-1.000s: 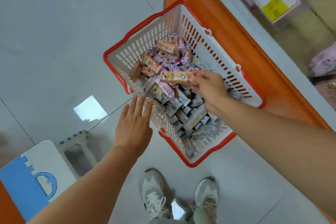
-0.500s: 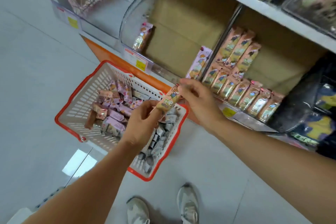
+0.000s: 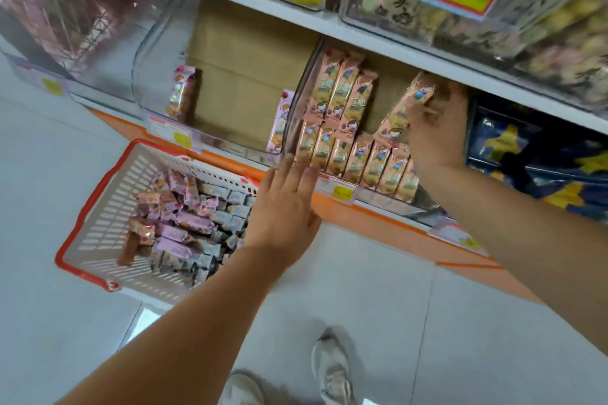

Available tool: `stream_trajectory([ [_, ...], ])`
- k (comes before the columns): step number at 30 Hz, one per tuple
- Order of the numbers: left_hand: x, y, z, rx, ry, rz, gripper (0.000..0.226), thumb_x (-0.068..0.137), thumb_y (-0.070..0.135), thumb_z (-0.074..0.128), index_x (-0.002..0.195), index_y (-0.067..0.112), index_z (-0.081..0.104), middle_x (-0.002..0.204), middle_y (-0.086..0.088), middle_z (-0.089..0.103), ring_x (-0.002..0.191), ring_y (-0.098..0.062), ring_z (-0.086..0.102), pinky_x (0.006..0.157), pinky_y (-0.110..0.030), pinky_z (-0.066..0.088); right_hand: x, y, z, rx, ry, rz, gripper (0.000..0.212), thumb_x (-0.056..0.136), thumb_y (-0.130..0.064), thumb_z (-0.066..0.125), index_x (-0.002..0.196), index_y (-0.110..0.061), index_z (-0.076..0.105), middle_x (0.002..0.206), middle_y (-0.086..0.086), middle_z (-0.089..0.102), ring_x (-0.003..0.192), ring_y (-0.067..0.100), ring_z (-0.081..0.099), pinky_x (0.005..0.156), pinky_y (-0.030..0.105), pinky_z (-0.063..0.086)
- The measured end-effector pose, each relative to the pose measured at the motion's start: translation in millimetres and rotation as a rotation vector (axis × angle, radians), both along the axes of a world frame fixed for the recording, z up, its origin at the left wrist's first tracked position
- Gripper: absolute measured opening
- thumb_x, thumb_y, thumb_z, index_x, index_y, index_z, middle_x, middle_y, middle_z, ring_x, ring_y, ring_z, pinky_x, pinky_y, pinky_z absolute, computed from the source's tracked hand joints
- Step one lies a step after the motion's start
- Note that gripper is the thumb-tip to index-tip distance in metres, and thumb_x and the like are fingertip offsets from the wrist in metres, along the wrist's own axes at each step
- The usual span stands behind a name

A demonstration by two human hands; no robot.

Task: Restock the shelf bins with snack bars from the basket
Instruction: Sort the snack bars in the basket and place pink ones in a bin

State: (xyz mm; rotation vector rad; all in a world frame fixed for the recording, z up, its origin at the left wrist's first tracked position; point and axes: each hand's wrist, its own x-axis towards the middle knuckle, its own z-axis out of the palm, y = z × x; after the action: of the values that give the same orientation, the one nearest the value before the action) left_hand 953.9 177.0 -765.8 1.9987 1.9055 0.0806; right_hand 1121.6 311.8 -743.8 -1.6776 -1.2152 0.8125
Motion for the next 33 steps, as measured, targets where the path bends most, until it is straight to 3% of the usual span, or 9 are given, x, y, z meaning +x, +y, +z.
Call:
stream_trajectory([
  [4,9,-6,-7,-0.056,0.163,-0.009,0.08,0.096,0.03,0.041,0.154,0.019,-0.013,0.161,-0.003,-0.017,0.148,-0.023,-0.016,0.122,-0.043,-0.002,8,37,-26,-0.033,-0.163,-0.025,0.052,0.085,-0.023,0.061,0.132,-0.006,0.049,0.11,0.016,0.067,0.104,0.03,0.063,0.094,0.045,0.049],
  [8,7,-7,-11,-0.046,0.145,0.009,0.08,0.097,0.027,0.042,0.153,0.02,-0.014,0.161,-0.002,-0.017,0.148,-0.022,-0.017,0.122,-0.044,0.0,8,64,-58,-0.08,-0.347,-0.035,0.081,0.062,-0.059,0.057,0.135,-0.028,0.042,0.11,0.002,0.067,0.112,0.026,0.058,0.096,0.045,0.048],
  [12,5,-7,-10,-0.042,0.146,0.003,0.078,0.097,0.027,0.041,0.154,0.021,-0.012,0.162,-0.002,-0.014,0.148,-0.022,-0.017,0.122,-0.044,0.001,-8,39,-37,-0.125,-0.501,-0.027,0.085,0.078,-0.04,0.071,0.148,-0.018,0.03,0.141,0.012,0.045,0.135,0.029,0.034,0.112,0.036,0.03],
  [15,3,-7,-11,-0.035,0.147,-0.007,0.076,0.097,0.027,0.04,0.154,0.02,-0.01,0.162,-0.002,-0.012,0.148,-0.022,-0.016,0.122,-0.045,0.0,-13,16,-34,-0.028,-0.365,0.126,0.088,0.075,-0.026,0.078,0.146,-0.014,0.027,0.141,0.012,0.034,0.125,0.022,0.037,0.098,0.015,0.039],
  [17,1,-7,-11,-0.034,0.153,-0.016,0.076,0.098,0.028,0.039,0.154,0.02,-0.01,0.162,-0.002,-0.013,0.148,-0.022,-0.016,0.121,-0.046,0.0,-20,1,-40,0.029,-0.368,0.287,0.102,0.065,-0.028,0.086,0.145,-0.016,0.024,0.143,0.014,0.027,0.127,0.024,0.038,0.104,0.028,0.04],
  [20,0,-7,-12,-0.027,0.15,-0.022,0.076,0.098,0.028,0.039,0.154,0.021,-0.011,0.162,-0.002,-0.013,0.148,-0.022,-0.017,0.121,-0.046,-0.001,-28,0,-54,-0.001,-0.487,0.392,0.114,0.06,-0.027,0.091,0.148,-0.018,0.019,0.153,0.016,0.011,0.133,0.029,0.038,0.107,0.033,0.038],
  [24,-3,-8,-14,-0.007,0.137,-0.025,0.076,0.096,0.026,0.04,0.154,0.021,-0.009,0.162,-0.001,-0.012,0.148,-0.021,-0.016,0.121,-0.047,0.0,-35,15,-58,0.043,-0.65,0.287,0.097,0.064,-0.025,0.088,0.141,-0.013,0.03,0.144,0.015,0.029,0.12,0.033,0.049,0.093,0.045,0.048],
  [27,-3,-8,-16,-0.002,0.14,-0.027,0.076,0.097,0.026,0.039,0.154,0.021,-0.01,0.162,-0.001,-0.013,0.148,-0.022,-0.016,0.121,-0.047,0.0,-34,24,-55,0.033,-0.703,0.228,0.087,0.068,-0.021,0.086,0.137,-0.014,0.034,0.141,0.013,0.036,0.117,0.031,0.051,0.088,0.041,0.047],
  [33,-2,-9,-17,0.008,0.131,-0.02,0.075,0.096,0.024,0.038,0.154,0.021,-0.01,0.162,-0.002,-0.013,0.148,-0.022,-0.016,0.121,-0.047,-0.001,-36,21,-60,0.094,-0.611,0.231,0.082,0.068,-0.01,0.084,0.135,-0.012,0.037,0.138,0.012,0.038,0.119,0.028,0.05,0.094,0.038,0.046],
])
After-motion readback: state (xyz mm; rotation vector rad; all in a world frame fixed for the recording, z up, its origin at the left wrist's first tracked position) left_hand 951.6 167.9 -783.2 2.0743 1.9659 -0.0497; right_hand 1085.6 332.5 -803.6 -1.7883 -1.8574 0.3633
